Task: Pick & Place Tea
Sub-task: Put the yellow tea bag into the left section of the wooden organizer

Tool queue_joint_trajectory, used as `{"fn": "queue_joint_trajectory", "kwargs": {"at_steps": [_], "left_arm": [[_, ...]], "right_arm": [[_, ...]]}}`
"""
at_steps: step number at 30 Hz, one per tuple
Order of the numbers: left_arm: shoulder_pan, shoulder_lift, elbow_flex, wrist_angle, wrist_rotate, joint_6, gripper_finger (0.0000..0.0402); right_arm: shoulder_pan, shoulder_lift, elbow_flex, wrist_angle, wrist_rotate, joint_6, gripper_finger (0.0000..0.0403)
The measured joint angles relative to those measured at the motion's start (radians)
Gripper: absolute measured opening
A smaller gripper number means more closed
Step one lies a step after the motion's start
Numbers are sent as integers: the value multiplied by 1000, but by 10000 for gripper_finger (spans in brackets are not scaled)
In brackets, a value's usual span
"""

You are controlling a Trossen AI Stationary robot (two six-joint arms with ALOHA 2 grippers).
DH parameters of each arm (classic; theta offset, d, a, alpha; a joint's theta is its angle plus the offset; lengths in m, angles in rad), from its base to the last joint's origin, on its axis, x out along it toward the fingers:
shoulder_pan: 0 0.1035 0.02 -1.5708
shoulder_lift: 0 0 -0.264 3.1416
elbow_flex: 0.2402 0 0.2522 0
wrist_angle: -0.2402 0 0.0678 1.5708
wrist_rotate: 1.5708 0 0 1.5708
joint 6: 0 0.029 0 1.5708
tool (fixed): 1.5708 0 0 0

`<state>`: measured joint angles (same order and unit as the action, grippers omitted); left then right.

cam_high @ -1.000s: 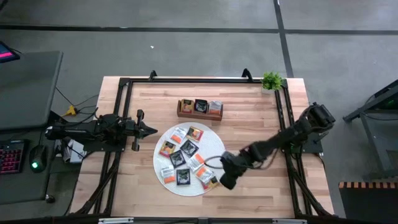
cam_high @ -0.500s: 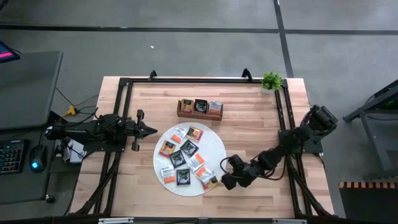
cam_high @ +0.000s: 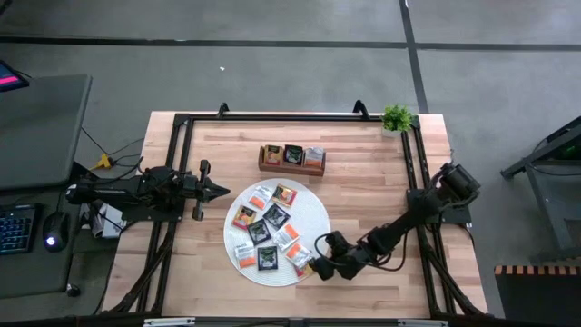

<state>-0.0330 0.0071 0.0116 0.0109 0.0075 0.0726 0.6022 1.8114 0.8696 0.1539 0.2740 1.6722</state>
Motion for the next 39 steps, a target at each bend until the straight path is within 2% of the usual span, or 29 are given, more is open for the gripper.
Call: {"fn": "queue_joint_trajectory", "kwargs": {"at_steps": [8,17,29,39], "left_arm": [[0,0,0,0,0,0,0],[0,0,0,0,0,0,0],[0,0,0,0,0,0,0],[0,0,0,0,0,0,0]], "right_arm": [[0,14,0,1,-38,7,243],[-7,60,0,86,-67,11,243],[-33,63,0,95,-45,-14,243],[-34,64,0,96,-36,-16,204]]}}
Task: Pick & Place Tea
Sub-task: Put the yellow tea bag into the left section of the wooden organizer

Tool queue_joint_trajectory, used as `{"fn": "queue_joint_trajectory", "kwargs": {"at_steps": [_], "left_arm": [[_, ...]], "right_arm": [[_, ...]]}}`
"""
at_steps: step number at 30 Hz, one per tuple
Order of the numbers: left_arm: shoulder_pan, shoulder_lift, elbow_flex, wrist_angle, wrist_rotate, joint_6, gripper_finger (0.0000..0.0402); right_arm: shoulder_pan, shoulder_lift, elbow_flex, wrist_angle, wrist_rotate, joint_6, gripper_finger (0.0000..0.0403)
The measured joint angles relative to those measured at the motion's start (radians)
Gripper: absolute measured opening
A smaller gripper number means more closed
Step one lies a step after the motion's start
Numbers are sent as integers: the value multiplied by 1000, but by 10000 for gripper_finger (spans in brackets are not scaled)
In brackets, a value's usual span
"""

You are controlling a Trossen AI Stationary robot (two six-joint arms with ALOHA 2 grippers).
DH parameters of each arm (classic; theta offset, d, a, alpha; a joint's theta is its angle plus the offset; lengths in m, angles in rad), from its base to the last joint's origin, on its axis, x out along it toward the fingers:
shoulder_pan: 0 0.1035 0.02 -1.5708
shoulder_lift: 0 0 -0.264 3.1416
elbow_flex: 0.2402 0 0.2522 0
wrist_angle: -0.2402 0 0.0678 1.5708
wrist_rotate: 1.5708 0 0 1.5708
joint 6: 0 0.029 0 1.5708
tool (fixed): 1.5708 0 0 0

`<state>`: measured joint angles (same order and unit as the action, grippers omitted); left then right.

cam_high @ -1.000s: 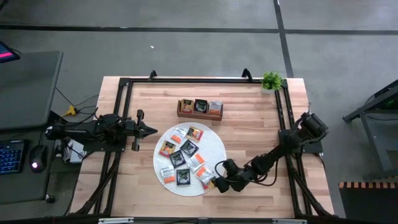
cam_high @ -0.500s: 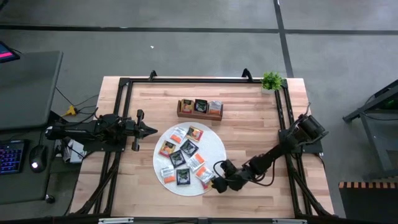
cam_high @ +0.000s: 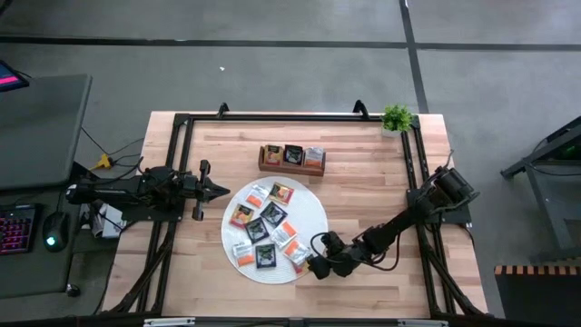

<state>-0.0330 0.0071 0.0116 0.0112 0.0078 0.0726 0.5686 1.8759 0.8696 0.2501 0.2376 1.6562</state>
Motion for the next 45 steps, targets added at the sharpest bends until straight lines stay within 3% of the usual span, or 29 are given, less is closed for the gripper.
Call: {"fn": "queue_joint_trajectory", "kwargs": {"at_steps": [34,45], "left_arm": [[0,0,0,0,0,0,0],[0,0,0,0,0,0,0]], "right_arm": [[-5,0,0,-29,14,-43,6],[-8,0,0,-28,-9,-100,1]]}}
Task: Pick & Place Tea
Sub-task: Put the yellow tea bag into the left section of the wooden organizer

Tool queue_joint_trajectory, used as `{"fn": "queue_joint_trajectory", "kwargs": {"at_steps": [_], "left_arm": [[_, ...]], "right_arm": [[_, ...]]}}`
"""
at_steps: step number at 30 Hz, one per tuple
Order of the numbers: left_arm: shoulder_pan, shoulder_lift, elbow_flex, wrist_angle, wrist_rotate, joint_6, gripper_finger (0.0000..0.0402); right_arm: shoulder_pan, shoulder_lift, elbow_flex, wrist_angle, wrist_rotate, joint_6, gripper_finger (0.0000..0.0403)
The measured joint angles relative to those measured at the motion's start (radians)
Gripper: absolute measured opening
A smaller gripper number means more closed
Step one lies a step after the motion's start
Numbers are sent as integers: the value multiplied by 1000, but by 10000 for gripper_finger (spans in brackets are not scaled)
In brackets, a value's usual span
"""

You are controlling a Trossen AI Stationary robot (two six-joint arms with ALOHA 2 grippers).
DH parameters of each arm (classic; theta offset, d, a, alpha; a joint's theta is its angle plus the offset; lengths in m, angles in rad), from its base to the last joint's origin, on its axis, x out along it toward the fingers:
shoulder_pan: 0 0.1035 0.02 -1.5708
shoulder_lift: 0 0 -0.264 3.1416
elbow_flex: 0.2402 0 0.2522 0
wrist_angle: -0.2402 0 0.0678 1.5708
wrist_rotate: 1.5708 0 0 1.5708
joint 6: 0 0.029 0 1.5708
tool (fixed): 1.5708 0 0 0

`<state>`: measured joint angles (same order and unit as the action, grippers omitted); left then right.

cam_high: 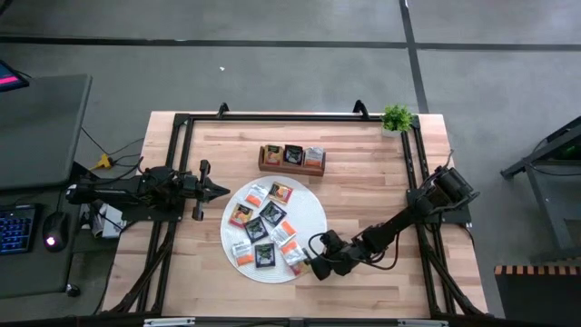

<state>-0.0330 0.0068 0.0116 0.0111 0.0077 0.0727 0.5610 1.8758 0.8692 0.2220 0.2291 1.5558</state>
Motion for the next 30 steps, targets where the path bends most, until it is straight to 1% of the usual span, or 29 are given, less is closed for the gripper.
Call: {"fn": "queue_joint_trajectory", "kwargs": {"at_steps": [5,8,16,23,26,30], "left_arm": [[0,0,0,0,0,0,0],[0,0,0,0,0,0,0],[0,0,0,0,0,0,0],[0,0,0,0,0,0,0],[0,0,0,0,0,0,0],[0,0,0,0,1,0,0]], "right_arm": [[0,-24,0,-1,7,-41,1],[0,-68,2,-46,24,-75,1],[-4,-207,57,-348,58,-169,0],[-38,-285,139,-578,94,-286,0],[-69,-296,201,-687,103,-380,0],[-120,-297,302,-821,112,-568,0]]}}
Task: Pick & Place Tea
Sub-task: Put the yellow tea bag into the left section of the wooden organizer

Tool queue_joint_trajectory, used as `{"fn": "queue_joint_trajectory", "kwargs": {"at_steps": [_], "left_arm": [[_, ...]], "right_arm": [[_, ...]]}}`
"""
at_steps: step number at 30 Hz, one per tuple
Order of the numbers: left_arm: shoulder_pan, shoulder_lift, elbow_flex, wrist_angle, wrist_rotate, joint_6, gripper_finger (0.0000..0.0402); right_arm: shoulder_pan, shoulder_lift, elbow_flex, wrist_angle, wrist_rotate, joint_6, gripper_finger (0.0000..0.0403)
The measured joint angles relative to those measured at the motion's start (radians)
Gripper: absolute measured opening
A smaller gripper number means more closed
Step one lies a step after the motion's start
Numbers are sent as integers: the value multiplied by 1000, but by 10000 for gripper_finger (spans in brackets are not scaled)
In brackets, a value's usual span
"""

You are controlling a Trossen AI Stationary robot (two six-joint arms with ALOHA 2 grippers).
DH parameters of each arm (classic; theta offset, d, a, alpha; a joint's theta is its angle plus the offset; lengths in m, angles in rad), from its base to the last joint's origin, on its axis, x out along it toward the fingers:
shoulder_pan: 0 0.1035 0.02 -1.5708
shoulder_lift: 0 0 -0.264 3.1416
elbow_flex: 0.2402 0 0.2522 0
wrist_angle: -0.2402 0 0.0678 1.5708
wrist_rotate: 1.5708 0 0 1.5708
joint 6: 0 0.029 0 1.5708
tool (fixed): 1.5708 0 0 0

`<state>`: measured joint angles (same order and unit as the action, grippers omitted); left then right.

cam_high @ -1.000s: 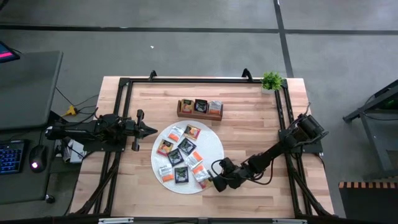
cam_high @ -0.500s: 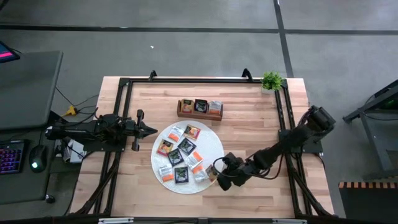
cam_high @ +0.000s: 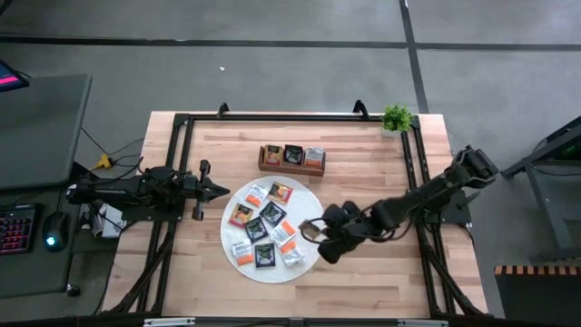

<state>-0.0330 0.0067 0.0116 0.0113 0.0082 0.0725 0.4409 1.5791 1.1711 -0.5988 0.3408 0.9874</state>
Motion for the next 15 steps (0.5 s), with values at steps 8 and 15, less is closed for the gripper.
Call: {"fn": "queue_joint_trajectory", "kwargs": {"at_steps": [8,15], "left_arm": [[0,0,0,0,0,0,0],[0,0,0,0,0,0,0]], "right_arm": [[-155,9,171,-206,36,-442,0],[-341,92,311,-253,21,-700,0]]}}
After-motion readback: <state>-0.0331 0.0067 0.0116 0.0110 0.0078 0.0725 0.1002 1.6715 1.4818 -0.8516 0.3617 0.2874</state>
